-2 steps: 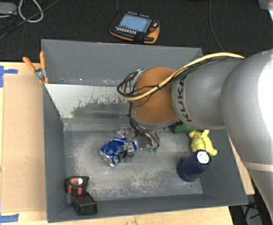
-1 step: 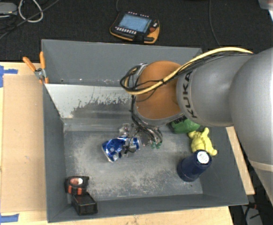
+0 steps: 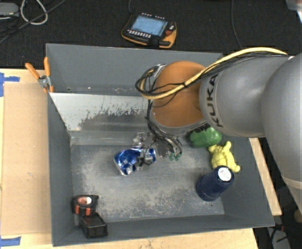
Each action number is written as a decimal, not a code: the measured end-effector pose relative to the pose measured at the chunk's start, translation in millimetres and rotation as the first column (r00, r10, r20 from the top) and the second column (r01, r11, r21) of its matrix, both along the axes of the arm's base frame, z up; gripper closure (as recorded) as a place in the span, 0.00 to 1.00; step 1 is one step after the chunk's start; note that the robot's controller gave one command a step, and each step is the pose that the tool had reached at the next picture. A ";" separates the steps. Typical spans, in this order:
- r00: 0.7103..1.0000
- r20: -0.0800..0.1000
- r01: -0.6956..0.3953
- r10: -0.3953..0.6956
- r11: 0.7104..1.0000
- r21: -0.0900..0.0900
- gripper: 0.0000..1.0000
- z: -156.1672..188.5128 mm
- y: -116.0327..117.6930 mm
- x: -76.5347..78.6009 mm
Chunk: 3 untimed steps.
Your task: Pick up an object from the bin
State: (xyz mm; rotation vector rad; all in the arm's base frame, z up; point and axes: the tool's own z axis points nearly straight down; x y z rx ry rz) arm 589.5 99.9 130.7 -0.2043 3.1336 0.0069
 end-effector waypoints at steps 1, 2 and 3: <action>1.000 -0.002 0.001 -0.001 1.000 0.000 1.00 5.7 0.0 -0.4; 1.000 -0.004 0.001 -0.001 1.000 0.000 1.00 18.0 -0.1 -1.0; 1.000 -0.001 0.001 -0.001 1.000 0.000 1.00 33.0 0.2 -0.2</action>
Offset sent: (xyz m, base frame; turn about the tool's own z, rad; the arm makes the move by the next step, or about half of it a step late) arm -0.0002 0.0001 0.0373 0.0004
